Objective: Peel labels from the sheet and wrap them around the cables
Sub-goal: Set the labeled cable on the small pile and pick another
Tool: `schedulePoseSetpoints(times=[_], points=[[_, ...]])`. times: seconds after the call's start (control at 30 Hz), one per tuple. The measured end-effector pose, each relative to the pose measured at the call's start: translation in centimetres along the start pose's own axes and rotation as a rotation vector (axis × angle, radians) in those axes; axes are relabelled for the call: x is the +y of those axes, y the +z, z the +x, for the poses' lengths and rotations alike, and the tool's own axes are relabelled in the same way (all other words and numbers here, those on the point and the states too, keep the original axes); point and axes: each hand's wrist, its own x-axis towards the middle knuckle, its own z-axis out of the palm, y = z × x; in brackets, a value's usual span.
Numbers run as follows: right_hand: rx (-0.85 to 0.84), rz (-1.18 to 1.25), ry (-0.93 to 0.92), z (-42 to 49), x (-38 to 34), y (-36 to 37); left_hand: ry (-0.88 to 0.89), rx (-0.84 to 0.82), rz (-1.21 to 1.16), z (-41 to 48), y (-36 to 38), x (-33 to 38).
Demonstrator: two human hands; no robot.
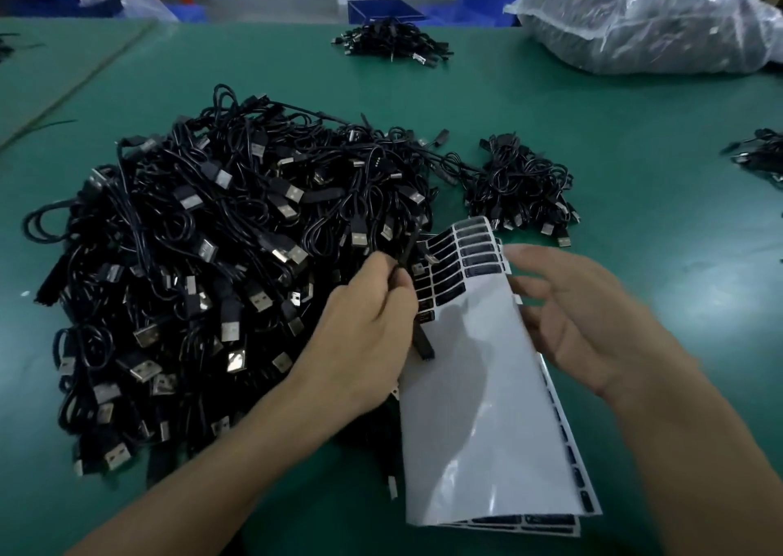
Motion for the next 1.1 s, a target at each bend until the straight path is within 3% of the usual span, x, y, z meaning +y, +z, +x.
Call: schedulePoseSetpoints(times=[0.17,0.3,0.8,1.1], points=[[-0.066,-0.203,-0.041,0.3,1.3,1.4,0.113,0.105,0.19,0.1,0.2,-0.4],[-0.008,-0.303,-0.109,0.3,1.8,2.0,0.143,0.099,0.209,0.1,0.3,-0.5],[-0.086,-0.187,-0.085,-0.6,2.1,1.9,0.141,0.139,0.228,0.2,0.8,-0.8],[-0.073,-0.285,-0.075,-0.4,2.1,2.4,0.13,0.15,0.249,0.6,0.8,-1.2]])
